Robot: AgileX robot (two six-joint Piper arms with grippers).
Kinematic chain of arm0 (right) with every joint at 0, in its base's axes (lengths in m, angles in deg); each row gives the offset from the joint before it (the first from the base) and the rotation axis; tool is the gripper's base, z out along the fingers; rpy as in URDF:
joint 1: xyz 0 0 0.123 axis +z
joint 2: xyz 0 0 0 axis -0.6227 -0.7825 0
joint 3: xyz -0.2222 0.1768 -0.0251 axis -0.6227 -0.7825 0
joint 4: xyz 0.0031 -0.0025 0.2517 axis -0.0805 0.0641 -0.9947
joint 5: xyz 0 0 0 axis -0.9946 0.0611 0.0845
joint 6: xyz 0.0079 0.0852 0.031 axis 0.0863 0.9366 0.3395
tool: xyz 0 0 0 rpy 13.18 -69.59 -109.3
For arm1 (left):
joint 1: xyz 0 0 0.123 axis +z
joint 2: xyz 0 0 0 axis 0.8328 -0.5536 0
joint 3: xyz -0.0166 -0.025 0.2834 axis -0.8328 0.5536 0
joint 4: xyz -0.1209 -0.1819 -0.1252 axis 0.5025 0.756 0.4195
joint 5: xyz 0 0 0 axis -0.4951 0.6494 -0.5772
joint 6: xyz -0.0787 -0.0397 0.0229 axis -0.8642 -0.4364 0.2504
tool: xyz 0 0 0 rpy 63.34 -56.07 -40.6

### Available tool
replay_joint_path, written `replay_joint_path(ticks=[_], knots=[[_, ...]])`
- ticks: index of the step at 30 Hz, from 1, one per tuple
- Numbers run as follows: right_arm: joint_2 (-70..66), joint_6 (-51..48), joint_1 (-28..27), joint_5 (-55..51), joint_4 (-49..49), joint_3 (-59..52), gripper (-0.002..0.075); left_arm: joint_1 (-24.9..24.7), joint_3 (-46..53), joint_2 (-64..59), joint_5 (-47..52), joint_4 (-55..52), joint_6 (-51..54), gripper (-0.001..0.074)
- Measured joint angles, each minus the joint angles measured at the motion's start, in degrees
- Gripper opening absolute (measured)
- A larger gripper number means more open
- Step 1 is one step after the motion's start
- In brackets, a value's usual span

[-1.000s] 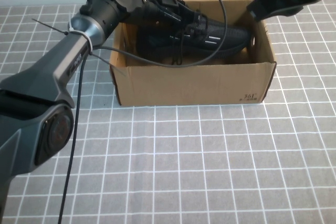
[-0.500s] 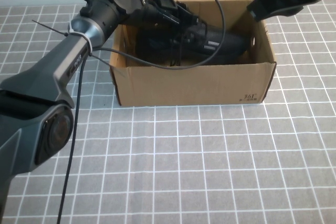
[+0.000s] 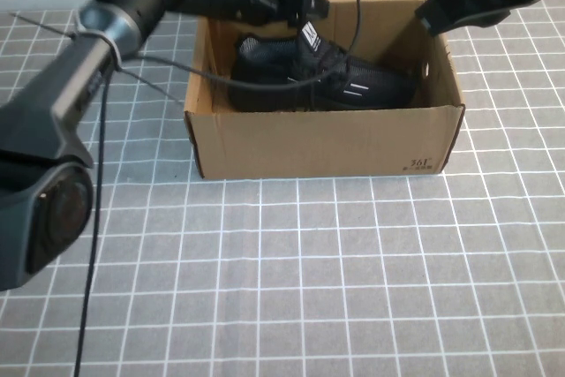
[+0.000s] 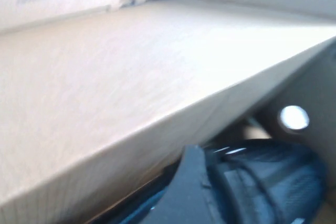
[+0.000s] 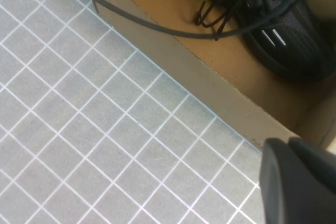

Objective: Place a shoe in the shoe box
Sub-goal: Adjust the shoe

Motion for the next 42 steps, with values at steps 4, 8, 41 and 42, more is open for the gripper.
replay_joint_path(ticks=[4, 8, 41, 42], knots=[[0.2, 0.1, 0.0, 0.0, 0.0, 0.0, -0.0016, 0.0, 0.0, 5.3, 3.8, -4.6, -1.4, 0.0475], [1.4, 1.2, 0.0, 0.0, 0.0, 0.0, -0.0016, 0.0, 0.0, 10.5, 6.7, -13.0, -4.5, 0.0249], [57.3, 11.2, 0.0, -0.5, -2.8, -38.6, -0.0016, 0.6, 28.5, 48.2, 18.3, -34.7, -16.2, 0.0000], [60.0, 11.2, 0.0, -0.5, -3.3, -40.7, -0.0016, 0.6, 32.3, 51.0, 16.7, -34.7, -16.4, 0.0000]])
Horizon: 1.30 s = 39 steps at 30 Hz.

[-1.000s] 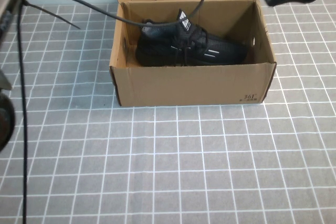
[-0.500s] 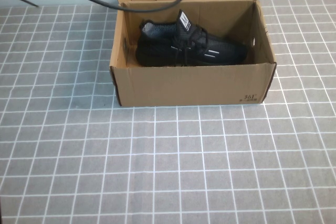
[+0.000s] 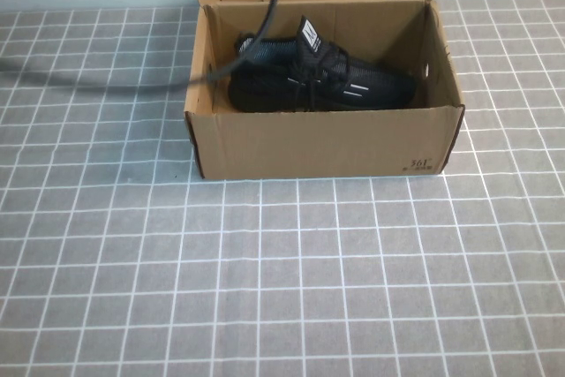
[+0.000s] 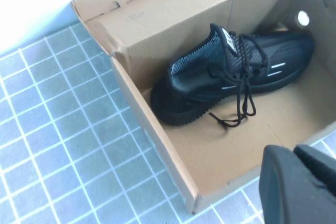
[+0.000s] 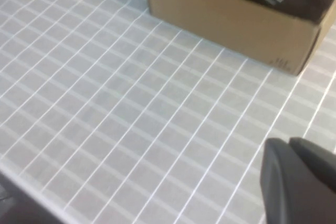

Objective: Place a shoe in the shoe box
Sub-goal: Adjust the shoe

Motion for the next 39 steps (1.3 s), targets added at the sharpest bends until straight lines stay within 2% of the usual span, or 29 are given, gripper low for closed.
replay_joint_path(ticks=[7, 12, 19, 27, 33, 39], knots=[[15.3, 1.0, 0.0, 3.8, -1.4, -11.9, -0.0016, 0.0, 30.3, 21.4, -16.7, 0.0, -1.2, 0.0000], [23.5, 1.0, 0.0, 13.8, -1.4, -19.8, -0.0016, 0.0, 51.9, 41.0, -28.7, 1.4, -3.6, -0.0001], [27.5, 1.0, 0.0, 28.9, -4.4, -29.5, -0.0016, 0.0, 74.6, 65.4, -41.9, 2.2, -4.3, -0.0001], [27.5, 1.0, 0.0, 41.4, -7.1, -38.1, -0.0016, 0.0, 90.3, 81.2, -46.7, 2.4, -5.9, -0.0001], [27.5, 1.0, 0.0, 50.8, -6.7, -44.3, -0.0016, 0.0, 99.0, 82.5, -47.2, 2.5, -5.9, -0.0001], [27.5, 1.0, 0.0, 52.8, -6.7, -49.0, -0.0016, 0.0, 105.2, 82.6, -50.0, 1.8, -6.0, -0.0001]])
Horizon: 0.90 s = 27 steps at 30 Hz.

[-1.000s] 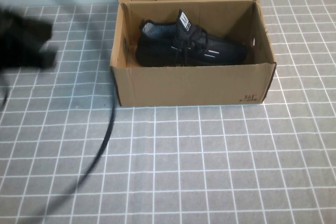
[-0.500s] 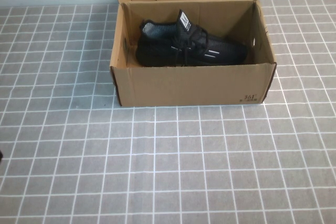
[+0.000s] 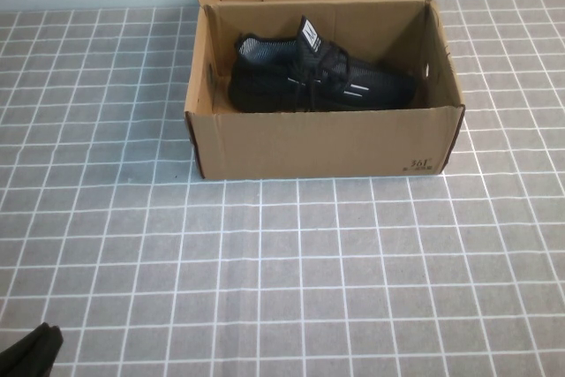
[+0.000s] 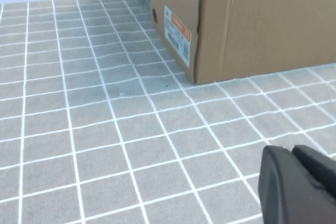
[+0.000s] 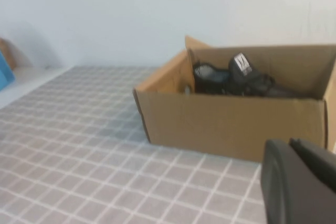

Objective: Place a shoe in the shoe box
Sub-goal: Adjust the shoe

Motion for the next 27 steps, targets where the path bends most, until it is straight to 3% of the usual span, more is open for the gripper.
replay_joint_path(ticks=[27], knots=[[0.0, 0.0, -0.1, -2.1, 1.8, -13.2, -0.0016, 0.0, 0.1, 0.1, 0.2, 1.8, -2.6, -0.0001]])
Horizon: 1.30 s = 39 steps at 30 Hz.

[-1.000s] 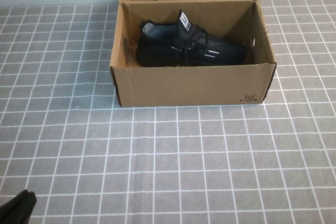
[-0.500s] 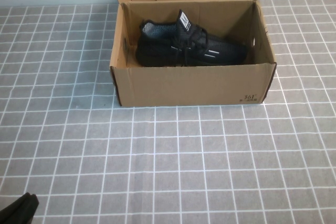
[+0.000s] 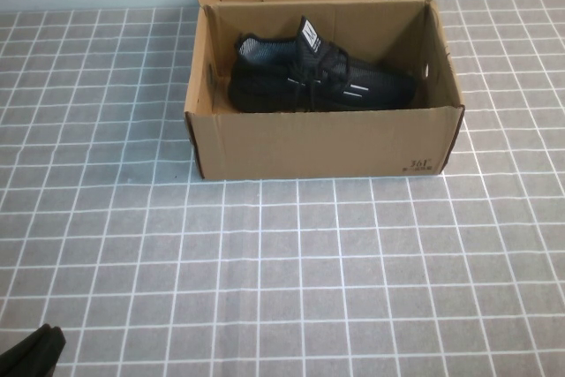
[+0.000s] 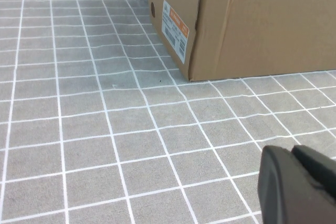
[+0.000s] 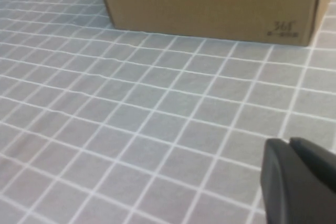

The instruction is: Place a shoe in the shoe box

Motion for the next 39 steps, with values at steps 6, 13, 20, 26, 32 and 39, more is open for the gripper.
replay_joint_path(ticks=[6, 13, 20, 26, 32, 39], knots=[[0.0, 0.0, -8.5, 9.5, 2.7, -3.1, -0.0016, 0.0, 0.0, 0.0, 0.0, 0.0, 0.0, -0.0001], [2.6, 0.0, -18.9, 16.2, 2.9, -5.6, -0.0016, 0.0, 0.0, 0.0, 0.0, 0.0, 0.0, -0.0001], [3.5, -0.1, -21.4, 8.9, 4.1, -5.6, -0.0016, 0.0, 0.0, 0.0, 0.0, 0.0, 0.0, -0.0001], [3.5, -0.2, -21.4, 3.4, 5.0, -5.6, -0.0016, 0.0, 0.0, 0.0, 0.0, 0.0, 0.0, -0.0001], [3.5, -0.1, -21.4, 3.4, 5.0, -5.6, -0.0017, 0.0, 0.0, 0.0, 0.0, 0.0, 0.0, -0.0001], [3.5, -0.1, -21.4, 3.3, 5.0, -5.6, -0.0016, 0.0, 0.0, 0.0, 0.0, 0.0, 0.0, -0.0001]])
